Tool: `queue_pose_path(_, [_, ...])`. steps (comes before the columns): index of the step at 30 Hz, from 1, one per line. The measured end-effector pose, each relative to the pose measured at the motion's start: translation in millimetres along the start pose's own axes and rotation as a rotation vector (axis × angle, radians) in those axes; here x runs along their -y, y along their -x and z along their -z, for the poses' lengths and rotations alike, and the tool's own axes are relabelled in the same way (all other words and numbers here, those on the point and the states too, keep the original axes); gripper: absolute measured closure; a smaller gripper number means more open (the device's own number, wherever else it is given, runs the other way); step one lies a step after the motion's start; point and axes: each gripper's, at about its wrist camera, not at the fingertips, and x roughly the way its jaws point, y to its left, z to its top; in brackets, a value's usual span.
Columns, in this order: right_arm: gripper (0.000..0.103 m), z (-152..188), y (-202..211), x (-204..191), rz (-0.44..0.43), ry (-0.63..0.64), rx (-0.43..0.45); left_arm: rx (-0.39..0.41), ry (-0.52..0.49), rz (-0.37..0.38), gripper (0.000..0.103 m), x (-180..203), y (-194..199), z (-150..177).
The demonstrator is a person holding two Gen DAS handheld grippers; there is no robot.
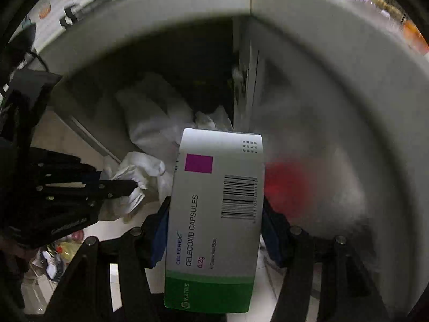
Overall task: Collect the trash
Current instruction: 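Lower the tissue into the red bucket and open the left tool, then release the medicine box into the red bucket with the right tool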
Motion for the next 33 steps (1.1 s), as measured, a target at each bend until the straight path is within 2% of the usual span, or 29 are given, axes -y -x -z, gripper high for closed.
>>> queue_pose_path(6, [0.046,21,-72,14,0.025,0.020,-0.030,-0.026,-0.038,0.036,0.095,-4,-82,3])
queue_pose_path(8, [0.046,27,-87,21,0.026,0.006,-0.033,-0.037,-0.057,0.025,0.092,-4,-103,2])
queue_pose_path(10, [0.046,33,-102,25,0.000,-0.014,-0.036,-0.044,-0.056,0.047,0.081,-5,-117,2])
queue_pose_path(12, [0.046,33,-110,27,-0.004,-0.020,-0.027,-0.044,-0.072,0.056,0.055,-4,-123,1])
queue_pose_path(13, [0.046,38,-110,26,0.001,-0.018,-0.028,-0.041,-0.076,0.050,0.047,-3,-126,0])
queue_pose_path(14, [0.046,38,-114,27,0.012,-0.018,-0.031,-0.045,-0.070,0.025,0.032,-3,-129,-2])
queue_pose_path(15, [0.046,40,-116,28,0.024,-0.019,-0.036,-0.047,-0.066,0.006,0.029,-3,-131,-3])
queue_pose_path(19, [0.046,45,-126,35,0.048,-0.041,-0.070,-0.049,-0.078,-0.014,0.029,-6,-127,-4])
queue_pose_path(23, [0.046,44,-118,35,0.052,-0.035,-0.064,-0.040,-0.071,-0.032,0.029,-11,-110,-1])
queue_pose_path(25, [0.046,44,-117,34,0.043,-0.032,-0.061,-0.043,-0.038,-0.039,0.025,-17,-106,1])
queue_pose_path(26, [0.046,41,-117,32,0.036,-0.030,-0.061,-0.043,-0.028,-0.042,0.020,-19,-105,2])
queue_pose_path(28, [0.046,41,-117,32,0.028,-0.021,-0.060,-0.028,-0.023,-0.055,0.019,-22,-99,7])
queue_pose_path(31, [0.045,38,-126,26,0.012,-0.002,-0.065,-0.019,-0.009,-0.078,0.012,-30,-95,14])
queue_pose_path(33, [0.046,38,-134,24,-0.024,0.007,-0.072,-0.035,-0.011,-0.092,0.012,-36,-95,21])
